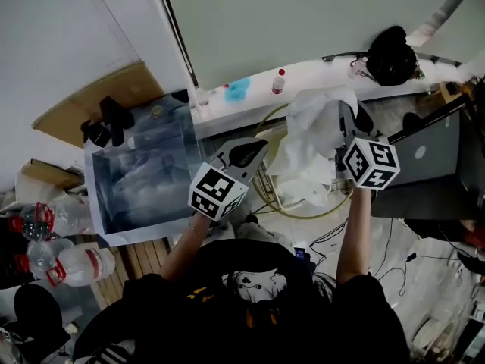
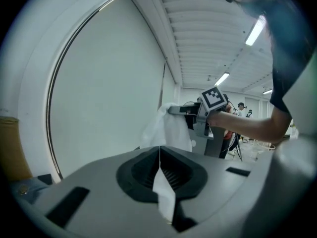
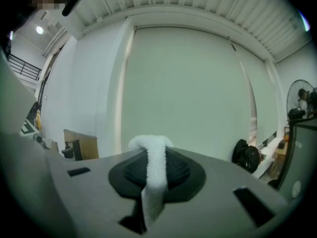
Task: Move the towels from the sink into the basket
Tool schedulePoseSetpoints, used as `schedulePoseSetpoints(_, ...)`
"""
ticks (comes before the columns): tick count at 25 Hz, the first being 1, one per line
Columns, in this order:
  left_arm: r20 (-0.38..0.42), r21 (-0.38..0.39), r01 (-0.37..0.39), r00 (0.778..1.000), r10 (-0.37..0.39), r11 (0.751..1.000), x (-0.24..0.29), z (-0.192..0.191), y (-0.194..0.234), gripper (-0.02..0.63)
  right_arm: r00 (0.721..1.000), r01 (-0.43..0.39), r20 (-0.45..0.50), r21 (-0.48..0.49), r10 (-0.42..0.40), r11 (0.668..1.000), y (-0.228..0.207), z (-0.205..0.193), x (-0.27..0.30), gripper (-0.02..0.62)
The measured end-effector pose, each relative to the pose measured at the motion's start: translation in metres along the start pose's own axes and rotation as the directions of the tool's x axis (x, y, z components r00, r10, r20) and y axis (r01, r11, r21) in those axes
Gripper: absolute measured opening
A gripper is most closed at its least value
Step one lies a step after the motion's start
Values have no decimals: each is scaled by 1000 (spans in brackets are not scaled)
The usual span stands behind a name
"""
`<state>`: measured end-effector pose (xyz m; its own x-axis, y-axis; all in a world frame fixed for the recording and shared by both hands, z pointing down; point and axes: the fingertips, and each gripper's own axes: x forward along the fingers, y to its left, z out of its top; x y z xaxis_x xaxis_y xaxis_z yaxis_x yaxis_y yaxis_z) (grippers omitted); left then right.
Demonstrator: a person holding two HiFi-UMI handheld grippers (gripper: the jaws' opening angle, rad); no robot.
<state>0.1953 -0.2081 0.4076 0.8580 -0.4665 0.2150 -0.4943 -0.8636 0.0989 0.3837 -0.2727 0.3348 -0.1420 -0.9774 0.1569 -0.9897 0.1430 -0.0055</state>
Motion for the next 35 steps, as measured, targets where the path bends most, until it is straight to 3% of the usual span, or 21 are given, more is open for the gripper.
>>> schedulePoseSetpoints(7, -46, -29, 2, 999, -4, 1000, 31, -12, -3, 8, 980, -9, -198, 18, 12, 1000, -20, -93, 21, 40)
schedulePoseSetpoints(16, -101, -54, -22, 995, 16, 998, 49, -33, 16, 8, 906, -119, -403, 43, 126, 992, 14, -232, 59, 41)
schedulePoseSetpoints(20, -131, -61, -20, 991, 12, 998, 49, -45, 16, 8, 818, -159, -560, 7, 136, 987, 23, -309, 69, 43)
schedulePoseSetpoints(25, -153, -75, -37, 988, 25, 997, 47, -52, 16, 8, 657, -229, -729, 47, 190, 972, 34, -399, 73, 60)
schedulePoseSetpoints(28, -155, -80, -48, 987, 36, 996, 42, -52, 18, 8, 581, -258, -784, 77, 218, 963, 43, -430, 68, 143)
schedulePoseSetpoints(31, -158, -82, -63, 986, 49, 995, 35, -54, 20, 8, 576, -279, -773, 120, 266, 953, 56, -431, 63, 223)
schedulePoseSetpoints(35, -160, -76, -76, 985, 63, 994, 28, -53, 21, 8, 628, -285, -717, 152, 304, 947, 65, -406, 62, 255)
